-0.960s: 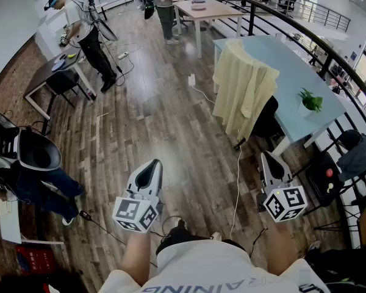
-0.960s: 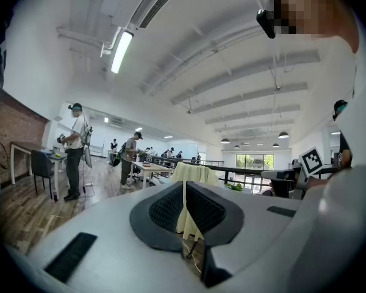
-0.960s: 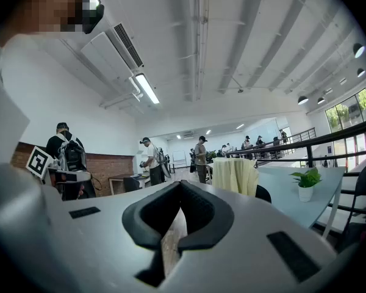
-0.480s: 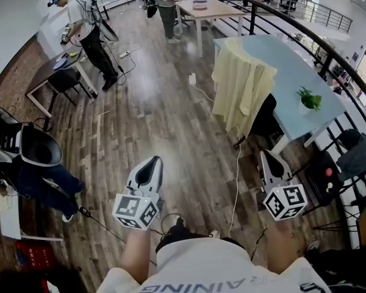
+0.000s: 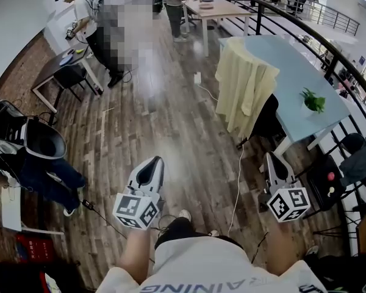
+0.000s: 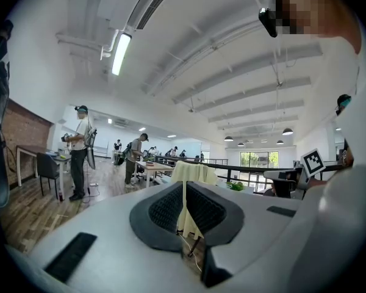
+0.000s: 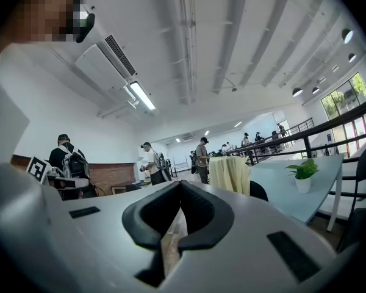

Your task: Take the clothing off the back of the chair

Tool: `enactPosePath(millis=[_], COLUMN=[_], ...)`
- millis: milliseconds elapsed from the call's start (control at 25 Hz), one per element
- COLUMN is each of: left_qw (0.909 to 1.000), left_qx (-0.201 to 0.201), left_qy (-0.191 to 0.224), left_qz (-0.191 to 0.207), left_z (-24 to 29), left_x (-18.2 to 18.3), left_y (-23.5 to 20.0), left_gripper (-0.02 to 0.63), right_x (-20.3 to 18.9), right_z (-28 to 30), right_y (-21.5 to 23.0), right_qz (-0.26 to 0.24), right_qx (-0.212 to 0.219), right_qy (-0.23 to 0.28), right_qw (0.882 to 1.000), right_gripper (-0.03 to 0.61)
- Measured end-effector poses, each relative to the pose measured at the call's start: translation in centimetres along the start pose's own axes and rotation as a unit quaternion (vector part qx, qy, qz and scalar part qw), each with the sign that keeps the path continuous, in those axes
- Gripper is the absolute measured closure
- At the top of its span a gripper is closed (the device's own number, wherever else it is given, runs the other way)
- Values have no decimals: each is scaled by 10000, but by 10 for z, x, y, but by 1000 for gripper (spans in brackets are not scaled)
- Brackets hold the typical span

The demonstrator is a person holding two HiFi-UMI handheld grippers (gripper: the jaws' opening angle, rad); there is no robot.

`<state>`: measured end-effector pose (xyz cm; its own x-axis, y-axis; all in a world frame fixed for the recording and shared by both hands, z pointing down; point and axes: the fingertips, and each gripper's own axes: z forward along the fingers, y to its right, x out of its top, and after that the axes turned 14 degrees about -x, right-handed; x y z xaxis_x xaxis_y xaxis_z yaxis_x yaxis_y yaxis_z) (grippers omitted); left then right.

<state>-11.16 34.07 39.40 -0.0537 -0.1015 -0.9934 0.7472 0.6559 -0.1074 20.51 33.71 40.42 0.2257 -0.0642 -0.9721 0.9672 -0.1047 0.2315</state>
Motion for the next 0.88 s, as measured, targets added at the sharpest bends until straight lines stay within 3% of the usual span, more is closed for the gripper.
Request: enactPosePath(millis=[360, 880], left_qw=[9999, 9990], left_qx=[-37, -326], left_qy=[-35, 40], left_qz=[-116, -288], left_z=[46, 124], left_x=[0, 18], left_y=[-45, -193], left_gripper=[568, 568], right_x=[-10, 4], right_z=[54, 207], right_y=[5, -49], right_qz=[5, -234], right_qx=[9, -143], right_qy=[-222, -105], right_qw=[9998, 9996], right_gripper=[555, 555])
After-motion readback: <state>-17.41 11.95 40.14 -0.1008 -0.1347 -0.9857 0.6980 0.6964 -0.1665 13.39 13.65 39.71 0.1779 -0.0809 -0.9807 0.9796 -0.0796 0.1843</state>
